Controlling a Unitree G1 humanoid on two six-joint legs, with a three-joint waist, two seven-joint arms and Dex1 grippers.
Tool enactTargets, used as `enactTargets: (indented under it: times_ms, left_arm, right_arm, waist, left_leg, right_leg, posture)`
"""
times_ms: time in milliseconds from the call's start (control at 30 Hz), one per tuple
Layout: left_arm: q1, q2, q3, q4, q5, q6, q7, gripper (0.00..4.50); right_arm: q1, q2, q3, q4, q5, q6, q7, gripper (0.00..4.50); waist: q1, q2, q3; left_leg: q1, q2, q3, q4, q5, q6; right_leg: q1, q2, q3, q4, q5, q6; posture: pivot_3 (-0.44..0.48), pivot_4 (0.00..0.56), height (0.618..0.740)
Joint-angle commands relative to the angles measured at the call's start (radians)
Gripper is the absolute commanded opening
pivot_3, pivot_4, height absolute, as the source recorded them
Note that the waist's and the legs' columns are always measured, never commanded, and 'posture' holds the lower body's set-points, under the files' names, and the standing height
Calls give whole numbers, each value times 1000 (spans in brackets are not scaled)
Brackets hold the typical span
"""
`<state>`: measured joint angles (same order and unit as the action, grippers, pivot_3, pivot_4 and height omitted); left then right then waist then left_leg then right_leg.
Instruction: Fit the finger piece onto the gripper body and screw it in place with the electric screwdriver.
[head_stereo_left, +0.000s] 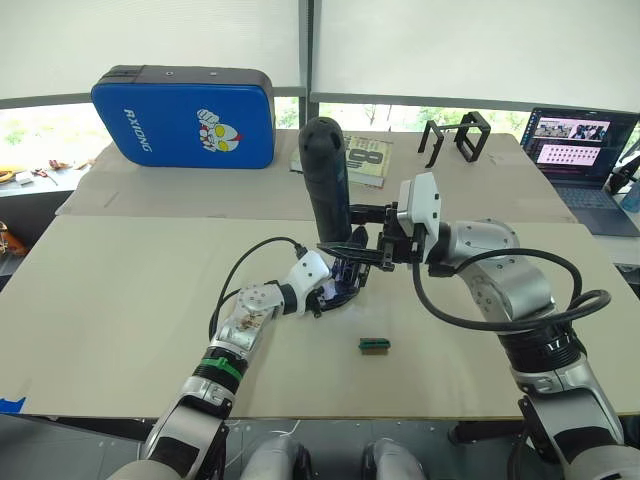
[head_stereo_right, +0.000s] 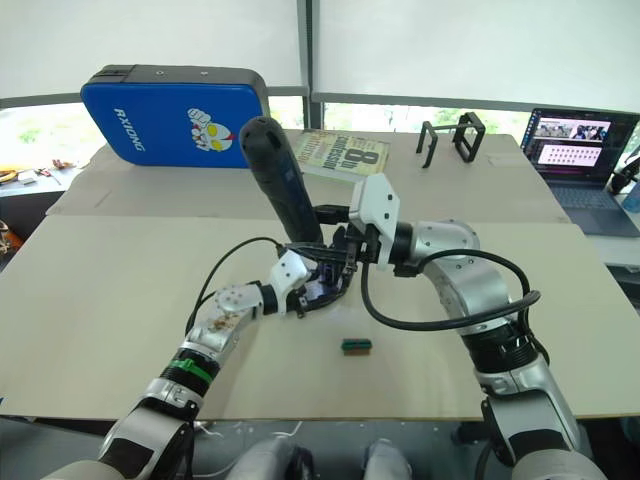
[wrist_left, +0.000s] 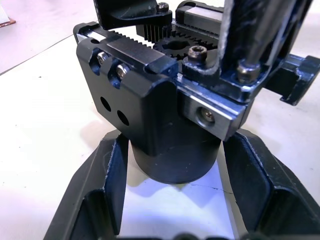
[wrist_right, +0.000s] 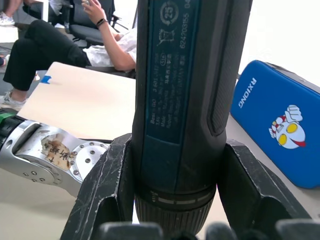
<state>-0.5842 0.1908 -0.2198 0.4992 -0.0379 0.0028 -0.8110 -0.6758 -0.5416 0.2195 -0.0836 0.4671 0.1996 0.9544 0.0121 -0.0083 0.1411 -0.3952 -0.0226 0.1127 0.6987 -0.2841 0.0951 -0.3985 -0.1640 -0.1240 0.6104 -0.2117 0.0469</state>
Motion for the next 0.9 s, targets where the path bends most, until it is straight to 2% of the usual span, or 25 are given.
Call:
enactTargets:
  times_ms: [33, 400, 500, 667, 900]
  left_arm:
    - [-41, 4, 22, -53, -26, -47, -19, 2312]
    - [-44, 6, 20, -51, -26, -44, -25, 2312]
    - [-42, 5, 19, -54, -27, -40, -27, 2312]
    - [-24, 2, 3, -54, -21, -32, -45, 2312]
    - [-10, -9, -7, -58, -14, -31, -49, 2312]
  right_arm:
    - [93, -81, 22, 157, -136, 128, -46, 1915]
    - [112, -80, -48, 102, -96, 134, -50, 1915]
    - [82, -50, -113, 49, -38, 69, -38, 1915]
    - [-13, 9, -224, -83, 139, 96, -59, 1915]
    - [-15, 36, -251, -205, 239, 168, -58, 1915]
  waist:
    - [0, 0, 0]
    - [0, 0, 0]
    - [2, -1, 0]
    - [2, 0, 6]
    - [3, 2, 14]
  left_leg:
    - [0, 0, 0, 0, 0, 0]
    - [0, 0, 0, -1, 0, 0]
    - [-1, 0, 0, -1, 0, 0]
    - [-12, -1, 0, 0, 1, -1]
    - [-20, -2, 0, -1, 10, 10]
  right_leg:
    - [0, 0, 0, 0, 0, 0]
    - [0, 0, 0, 0, 0, 0]
    - [-1, -1, 0, -1, 0, 0]
    - [-7, 0, -1, 0, 2, -1]
    - [-9, 6, -10, -1, 2, -1]
  posture:
    - [0, 150, 740]
    - [0, 150, 740]
    - [0, 150, 740]
    - [0, 150, 740]
    - [0, 150, 740]
